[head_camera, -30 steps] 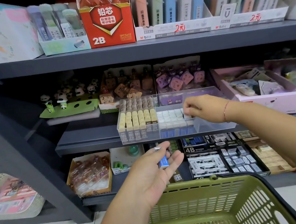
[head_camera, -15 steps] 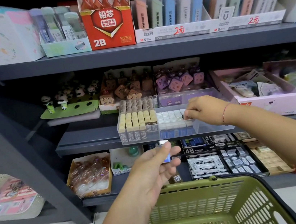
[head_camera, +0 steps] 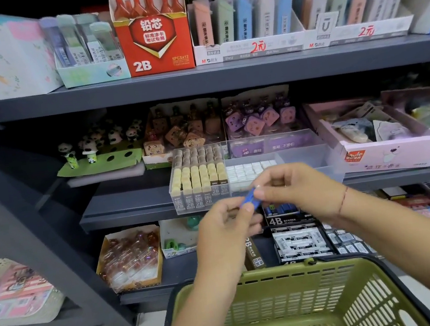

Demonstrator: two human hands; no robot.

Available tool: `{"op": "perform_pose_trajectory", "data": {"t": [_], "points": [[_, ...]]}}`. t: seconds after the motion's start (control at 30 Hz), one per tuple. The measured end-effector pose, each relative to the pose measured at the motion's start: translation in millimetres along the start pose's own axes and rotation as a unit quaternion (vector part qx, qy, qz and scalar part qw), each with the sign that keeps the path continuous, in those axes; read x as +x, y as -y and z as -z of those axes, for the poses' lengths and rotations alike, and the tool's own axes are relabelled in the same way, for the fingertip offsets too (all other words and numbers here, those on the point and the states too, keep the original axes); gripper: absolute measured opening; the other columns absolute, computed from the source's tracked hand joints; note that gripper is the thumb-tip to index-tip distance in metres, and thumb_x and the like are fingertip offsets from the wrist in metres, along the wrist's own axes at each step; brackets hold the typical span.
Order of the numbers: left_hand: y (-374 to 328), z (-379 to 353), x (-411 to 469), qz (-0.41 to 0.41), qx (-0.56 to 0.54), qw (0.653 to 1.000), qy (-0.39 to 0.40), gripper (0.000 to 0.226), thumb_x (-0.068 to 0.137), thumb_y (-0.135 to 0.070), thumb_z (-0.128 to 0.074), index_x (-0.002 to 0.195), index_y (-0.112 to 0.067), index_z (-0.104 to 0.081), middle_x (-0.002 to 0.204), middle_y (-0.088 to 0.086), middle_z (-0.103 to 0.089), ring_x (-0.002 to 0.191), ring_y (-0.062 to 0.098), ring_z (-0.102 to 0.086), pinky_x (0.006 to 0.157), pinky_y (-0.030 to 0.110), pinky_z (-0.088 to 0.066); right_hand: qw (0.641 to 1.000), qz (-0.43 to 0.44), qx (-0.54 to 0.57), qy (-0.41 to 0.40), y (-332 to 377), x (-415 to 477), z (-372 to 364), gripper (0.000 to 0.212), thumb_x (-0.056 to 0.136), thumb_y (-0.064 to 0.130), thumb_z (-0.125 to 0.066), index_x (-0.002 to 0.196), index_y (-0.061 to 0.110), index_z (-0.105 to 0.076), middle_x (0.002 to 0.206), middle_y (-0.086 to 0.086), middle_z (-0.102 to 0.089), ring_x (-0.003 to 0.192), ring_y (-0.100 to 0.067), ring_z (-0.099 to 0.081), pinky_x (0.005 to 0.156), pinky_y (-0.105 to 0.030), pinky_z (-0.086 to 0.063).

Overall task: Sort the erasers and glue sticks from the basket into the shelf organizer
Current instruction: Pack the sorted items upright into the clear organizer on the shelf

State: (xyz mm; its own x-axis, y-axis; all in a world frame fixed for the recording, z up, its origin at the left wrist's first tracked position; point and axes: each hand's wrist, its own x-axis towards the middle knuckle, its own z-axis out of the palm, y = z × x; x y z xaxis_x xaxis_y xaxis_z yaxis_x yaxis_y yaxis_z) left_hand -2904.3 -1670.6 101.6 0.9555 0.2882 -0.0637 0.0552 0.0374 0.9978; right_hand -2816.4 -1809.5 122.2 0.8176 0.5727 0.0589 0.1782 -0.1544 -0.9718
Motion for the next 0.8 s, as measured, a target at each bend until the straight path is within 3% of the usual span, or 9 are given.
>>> {"op": "perform_pose_trajectory", "data": {"t": [0.07, 0.13, 0.2, 0.27, 0.43, 0.6, 0.73, 0.8], "points": [[6.6, 7.8, 7.1, -0.120, 0.215, 0.968, -0.048, 0.018, 0.096, -0.032, -0.054, 0.112, -0.030, -0.060, 0.122, -0.016, -0.056, 0.116, 0.005, -0.053, 0.103, 0.027, -0.041, 0.997, 0.011, -0.018, -0.068, 2.6, 8.2, 16.8, 0.003, 0.084, 0.007, -0.066, 0.082, 0.009, -0.066, 0.077, -0.005, -0.071, 0.067, -0.009, -0.063, 0.062, -0.016, -0.048], [9.9, 19.0, 17.0, -0.193, 0.375, 0.903, -0.084, 0.040, 0.098, -0.040, -0.044, 0.138, -0.036, -0.042, 0.144, -0.022, -0.028, 0.141, 0.005, -0.018, 0.117, 0.025, -0.013, 0.985, 0.040, -0.088, -0.146, 2.8, 20.7, 37.1, 0.011, 0.085, 0.006, -0.067, 0.078, 0.014, -0.063, 0.074, -0.003, -0.071, 0.067, -0.010, -0.065, 0.064, -0.019, -0.049], [13.5, 27.8, 28.0, -0.193, 0.473, 0.855, -0.088, 0.058, 0.100, -0.045, -0.034, 0.153, -0.034, -0.013, 0.160, -0.013, 0.000, 0.146, 0.005, 0.012, 0.118, 0.028, 0.008, 0.965, 0.061, -0.178, -0.181, 0.9, 31.4, 50.4, 0.017, 0.085, 0.008, -0.069, 0.075, 0.019, -0.060, 0.073, 0.003, -0.069, 0.069, -0.012, -0.065, 0.068, -0.022, -0.050], [18.5, 32.3, 34.8, -0.170, 0.535, 0.824, -0.074, 0.064, 0.100, -0.049, -0.028, 0.153, -0.033, 0.005, 0.159, -0.009, 0.018, 0.144, 0.008, 0.024, 0.116, 0.030, 0.017, 0.945, 0.061, -0.269, -0.175, -3.9, 38.3, 55.7, 0.020, 0.084, 0.012, -0.070, 0.073, 0.024, -0.059, 0.073, 0.008, -0.067, 0.070, -0.013, -0.063, 0.070, -0.023, -0.048], [27.7, 33.6, 37.9, -0.130, 0.574, 0.808, -0.037, 0.069, 0.099, -0.053, -0.027, 0.154, -0.029, 0.009, 0.159, -0.006, 0.020, 0.143, 0.010, 0.026, 0.117, 0.033, 0.015, 0.907, 0.049, -0.399, -0.128, -16.7, 42.4, 54.6, 0.006, 0.083, 0.020, -0.072, 0.080, 0.018, -0.067, 0.077, 0.009, -0.067, 0.075, -0.008, -0.062, 0.073, -0.023, -0.046], [27.0, 34.4, 37.6, -0.124, 0.569, 0.813, -0.030, 0.071, 0.100, -0.052, -0.031, 0.154, -0.030, 0.009, 0.159, -0.008, 0.021, 0.143, 0.009, 0.027, 0.115, 0.031, 0.014, 0.885, 0.045, -0.451, -0.105, -15.6, 41.8, 54.8, 0.008, 0.084, 0.026, -0.072, 0.087, 0.020, -0.069, 0.078, 0.011, -0.063, 0.077, -0.006, -0.058, 0.073, -0.020, -0.041], [27.6, 33.6, 37.8, -0.122, 0.551, 0.825, -0.024, 0.072, 0.099, -0.052, -0.033, 0.153, -0.030, 0.008, 0.159, -0.008, 0.020, 0.142, 0.008, 0.028, 0.115, 0.030, 0.012, 0.903, 0.019, -0.422, -0.072, -9.1, 51.1, 57.2, 0.006, 0.083, 0.022, -0.072, 0.088, 0.019, -0.070, 0.074, 0.014, -0.063, 0.071, -0.004, -0.059, 0.063, -0.005, -0.039], [28.0, 33.5, 38.5, -0.119, 0.544, 0.830, -0.022, 0.072, 0.099, -0.051, -0.034, 0.153, -0.030, 0.008, 0.159, -0.009, 0.020, 0.142, 0.008, 0.028, 0.117, 0.031, 0.010, 0.907, 0.021, -0.417, -0.056, -6.4, 54.0, 59.2, 0.008, 0.083, 0.020, -0.073, 0.089, 0.021, -0.067, 0.077, 0.008, -0.067, 0.074, -0.011, -0.065, 0.072, -0.015, -0.048]]}}
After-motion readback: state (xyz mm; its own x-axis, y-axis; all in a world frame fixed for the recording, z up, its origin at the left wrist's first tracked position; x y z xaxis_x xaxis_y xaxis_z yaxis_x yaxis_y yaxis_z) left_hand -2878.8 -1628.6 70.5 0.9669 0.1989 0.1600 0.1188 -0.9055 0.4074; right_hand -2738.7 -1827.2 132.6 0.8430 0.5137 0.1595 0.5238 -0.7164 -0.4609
